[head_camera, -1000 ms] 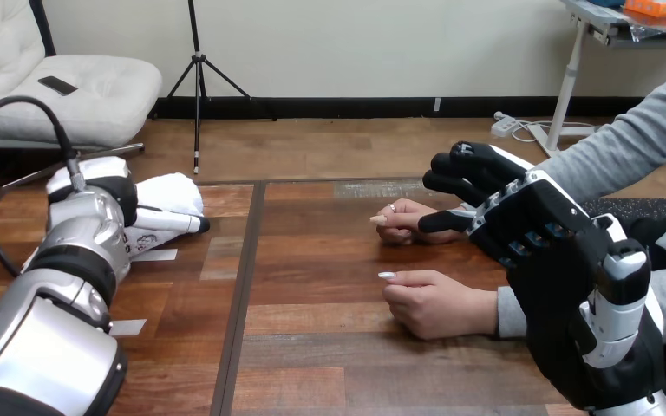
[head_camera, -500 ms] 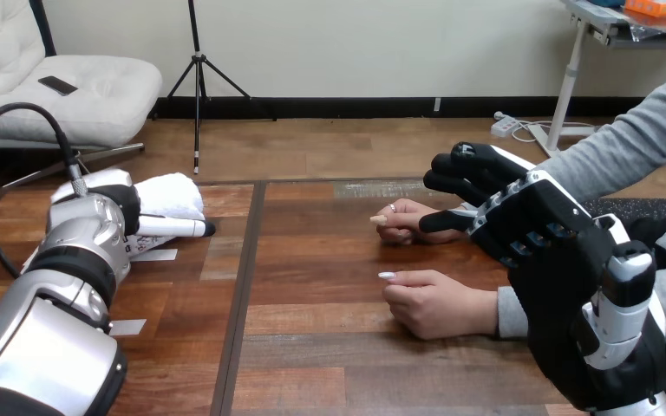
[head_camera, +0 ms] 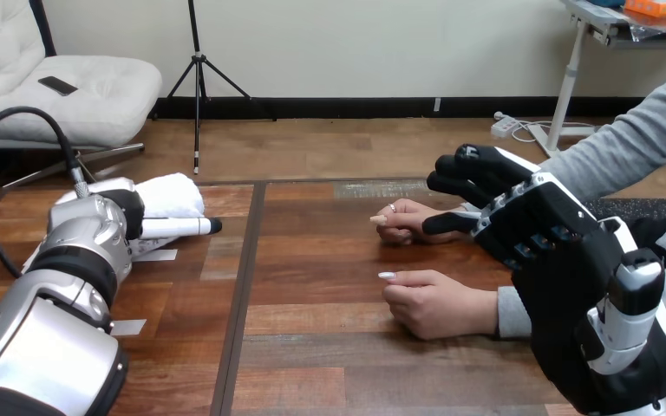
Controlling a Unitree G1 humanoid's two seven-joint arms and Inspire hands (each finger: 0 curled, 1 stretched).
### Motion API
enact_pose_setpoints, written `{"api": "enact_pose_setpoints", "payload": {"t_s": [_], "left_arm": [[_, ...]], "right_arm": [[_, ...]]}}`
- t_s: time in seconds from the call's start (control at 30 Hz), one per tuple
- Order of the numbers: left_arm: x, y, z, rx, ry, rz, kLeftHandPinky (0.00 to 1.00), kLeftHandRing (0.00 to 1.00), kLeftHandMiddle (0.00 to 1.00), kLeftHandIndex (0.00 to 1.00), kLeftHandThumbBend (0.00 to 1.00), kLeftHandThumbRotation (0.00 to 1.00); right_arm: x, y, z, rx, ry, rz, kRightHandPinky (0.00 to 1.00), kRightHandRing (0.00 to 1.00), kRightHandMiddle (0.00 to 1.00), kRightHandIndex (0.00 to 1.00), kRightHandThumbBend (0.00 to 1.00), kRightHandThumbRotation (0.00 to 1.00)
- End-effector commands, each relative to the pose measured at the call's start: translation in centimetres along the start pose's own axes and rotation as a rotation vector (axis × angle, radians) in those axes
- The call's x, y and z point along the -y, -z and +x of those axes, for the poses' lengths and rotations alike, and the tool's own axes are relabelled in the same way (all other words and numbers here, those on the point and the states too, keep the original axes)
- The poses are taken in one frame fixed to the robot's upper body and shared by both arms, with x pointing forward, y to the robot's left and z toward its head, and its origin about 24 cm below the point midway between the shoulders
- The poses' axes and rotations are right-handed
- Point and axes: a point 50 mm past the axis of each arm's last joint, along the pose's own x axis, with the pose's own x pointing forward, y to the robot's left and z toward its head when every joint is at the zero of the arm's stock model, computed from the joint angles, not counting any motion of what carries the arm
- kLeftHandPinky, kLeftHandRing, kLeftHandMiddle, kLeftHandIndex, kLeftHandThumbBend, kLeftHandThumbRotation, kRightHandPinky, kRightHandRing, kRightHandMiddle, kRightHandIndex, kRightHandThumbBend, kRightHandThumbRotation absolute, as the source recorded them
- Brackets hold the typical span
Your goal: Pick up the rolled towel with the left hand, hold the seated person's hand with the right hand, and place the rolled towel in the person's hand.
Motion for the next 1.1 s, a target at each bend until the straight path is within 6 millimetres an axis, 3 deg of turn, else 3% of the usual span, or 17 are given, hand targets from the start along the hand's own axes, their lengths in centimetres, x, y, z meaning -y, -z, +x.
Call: {"api": "enact_pose_setpoints", "payload": {"t_s": [0.0,0.5,1.07], "left_arm": [[-1.1,-1.4,-0.4,0.048,-0.003,-0.014,0.76,0.92,0.96,0.93,0.96,1.00],[-0.6,-1.4,-0.3,0.065,0.026,-0.017,0.78,0.92,0.95,0.91,0.90,1.00],[0.3,-1.4,-0.1,0.078,0.062,-0.018,0.85,0.96,0.98,0.95,0.91,1.00]], "right_arm": [[-0.1,-1.4,0.9,0.087,-0.008,-0.031,0.65,0.81,0.81,0.78,0.91,0.97],[-0.2,-1.5,0.9,0.085,-0.010,-0.038,0.64,0.81,0.81,0.78,0.90,0.98],[-0.3,-1.4,1.0,0.084,-0.010,-0.028,0.64,0.82,0.81,0.79,0.89,0.97]]}}
